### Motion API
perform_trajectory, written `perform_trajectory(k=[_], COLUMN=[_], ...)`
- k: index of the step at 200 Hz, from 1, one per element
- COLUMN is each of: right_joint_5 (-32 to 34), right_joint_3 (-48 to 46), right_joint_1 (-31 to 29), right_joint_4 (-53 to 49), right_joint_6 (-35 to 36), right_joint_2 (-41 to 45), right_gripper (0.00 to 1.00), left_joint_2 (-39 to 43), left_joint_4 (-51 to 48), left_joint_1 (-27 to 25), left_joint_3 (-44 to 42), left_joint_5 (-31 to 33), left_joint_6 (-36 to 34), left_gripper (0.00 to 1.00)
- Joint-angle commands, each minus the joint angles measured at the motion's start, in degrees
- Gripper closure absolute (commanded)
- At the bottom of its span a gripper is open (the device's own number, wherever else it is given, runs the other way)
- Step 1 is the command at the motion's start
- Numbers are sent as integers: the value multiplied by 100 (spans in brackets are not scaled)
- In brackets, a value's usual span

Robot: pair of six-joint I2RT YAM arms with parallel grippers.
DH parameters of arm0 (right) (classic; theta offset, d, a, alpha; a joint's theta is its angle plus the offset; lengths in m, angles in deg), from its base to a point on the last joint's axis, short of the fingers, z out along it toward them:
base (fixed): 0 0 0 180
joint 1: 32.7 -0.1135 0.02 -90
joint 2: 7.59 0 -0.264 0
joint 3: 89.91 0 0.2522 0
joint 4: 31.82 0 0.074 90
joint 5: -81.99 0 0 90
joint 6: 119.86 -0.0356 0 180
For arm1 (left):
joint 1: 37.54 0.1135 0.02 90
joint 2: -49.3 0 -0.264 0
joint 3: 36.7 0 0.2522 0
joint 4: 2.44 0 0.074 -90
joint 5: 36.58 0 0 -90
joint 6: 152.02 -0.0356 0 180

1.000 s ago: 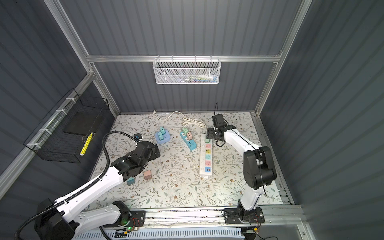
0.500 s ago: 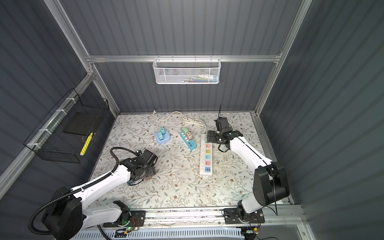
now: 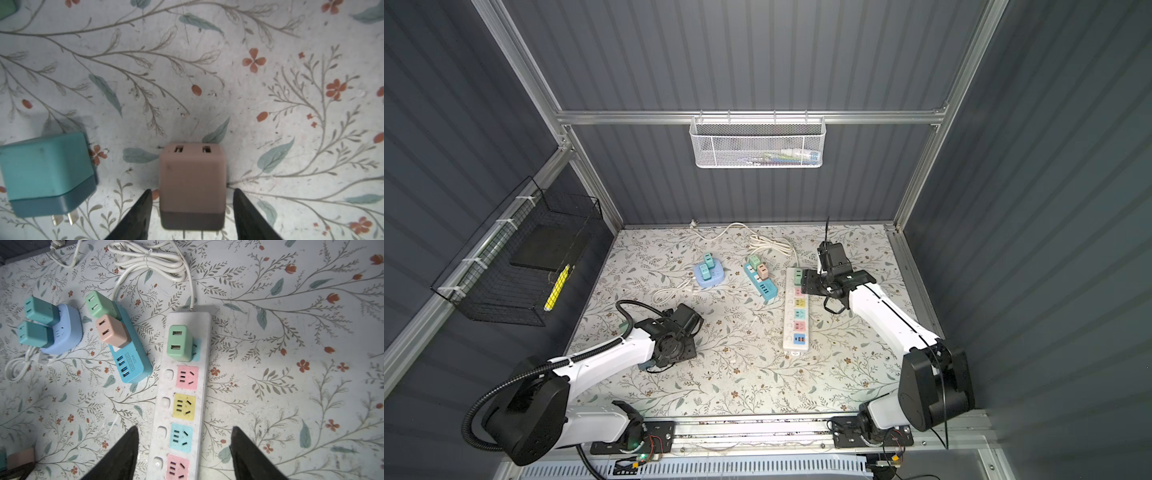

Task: Insert the plug
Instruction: 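Open the right gripper and lift it while the left grasps the pink adapter, then lift the pink adapter with the left gripper and carry it toward the right gripper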

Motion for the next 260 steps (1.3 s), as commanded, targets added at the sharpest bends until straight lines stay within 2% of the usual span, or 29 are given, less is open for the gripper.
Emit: perform_trajectory(k=[1, 20, 48, 64, 78, 110, 162, 177, 203, 235, 260], right_joint_5=[-144, -68, -17, 19, 20, 55, 169, 40, -141, -254, -447], right_joint_3=[-68, -59, -65, -74, -94, -180, -471, -742, -1021, -929, -869], right_joint_1=[-35, -42, -42, -42, -42, -42, -42, -42, -42, -42, -42], right_joint_4=[-25, -54, -73, -112, -108, -102, 22, 379, 624, 644, 796], right_joint_6=[1, -1, 59, 89, 126, 151, 18, -170, -405, -427, -509], right_joint_2=[96, 185, 294, 352, 406, 543, 608, 710, 722, 583, 524], right_gripper=[32, 32, 33, 34, 35, 35, 33, 33, 33, 33, 32], left_joint_2=[-168, -211, -237, -422, -669, -1139, -2354, -2370, -2510, -2649, -2632], left_joint_4=[38, 82, 125, 127, 270, 553, 289, 492, 199, 13, 28], left_joint_1=[55, 55, 55, 55, 55, -108, -1130, -1155, -1152, -1156, -1149], left_joint_3=[27, 38, 184, 332, 459, 977, 2377, 2313, 2459, 2514, 2497], left_joint_5=[-30, 17, 37, 11, -265, -673, -667, -869, -832, -857, -858], left_joint_6=[-237, -347, -746, -903, -1068, -1497, -2237, -2451, -2870, -3118, -3281], left_gripper=[43, 45, 56, 58, 66, 71, 71, 70, 68, 64, 57])
